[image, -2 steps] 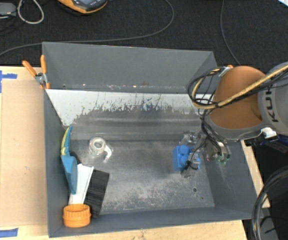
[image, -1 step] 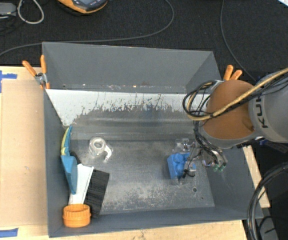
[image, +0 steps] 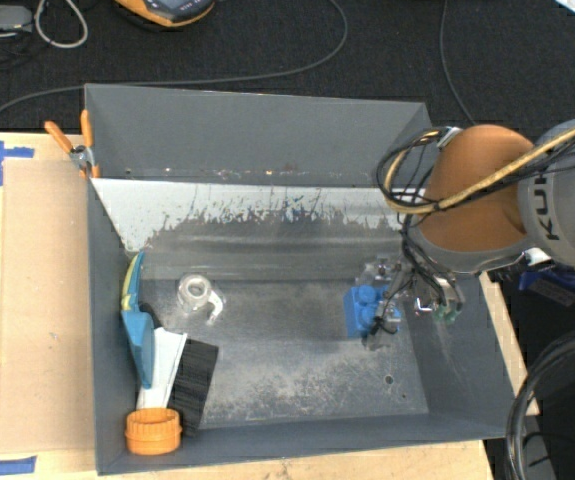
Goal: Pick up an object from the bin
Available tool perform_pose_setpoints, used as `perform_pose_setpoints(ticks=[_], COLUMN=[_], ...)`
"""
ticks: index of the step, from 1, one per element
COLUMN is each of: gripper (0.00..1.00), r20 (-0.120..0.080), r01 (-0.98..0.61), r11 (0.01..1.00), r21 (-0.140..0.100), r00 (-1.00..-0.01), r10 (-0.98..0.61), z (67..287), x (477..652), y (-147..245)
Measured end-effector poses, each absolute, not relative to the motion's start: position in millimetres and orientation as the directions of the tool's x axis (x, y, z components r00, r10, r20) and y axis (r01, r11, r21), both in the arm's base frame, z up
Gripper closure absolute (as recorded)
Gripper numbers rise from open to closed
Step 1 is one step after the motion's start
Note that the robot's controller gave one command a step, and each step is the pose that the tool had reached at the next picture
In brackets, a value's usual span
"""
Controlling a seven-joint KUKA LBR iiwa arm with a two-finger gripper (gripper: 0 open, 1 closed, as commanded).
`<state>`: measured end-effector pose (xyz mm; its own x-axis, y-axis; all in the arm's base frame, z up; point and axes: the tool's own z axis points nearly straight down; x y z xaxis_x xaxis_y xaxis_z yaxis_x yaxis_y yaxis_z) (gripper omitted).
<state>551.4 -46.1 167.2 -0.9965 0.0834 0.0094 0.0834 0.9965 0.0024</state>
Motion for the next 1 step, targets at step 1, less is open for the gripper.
perform_pose_setpoints(ticks=[1], gripper=[1.0], r20=[0.013], r01=[0.119], r11=[0.993], r21=[0.002], r00=[-0.993], r10=[0.119], z=[204.4], x=[547.6], y=[-43.5])
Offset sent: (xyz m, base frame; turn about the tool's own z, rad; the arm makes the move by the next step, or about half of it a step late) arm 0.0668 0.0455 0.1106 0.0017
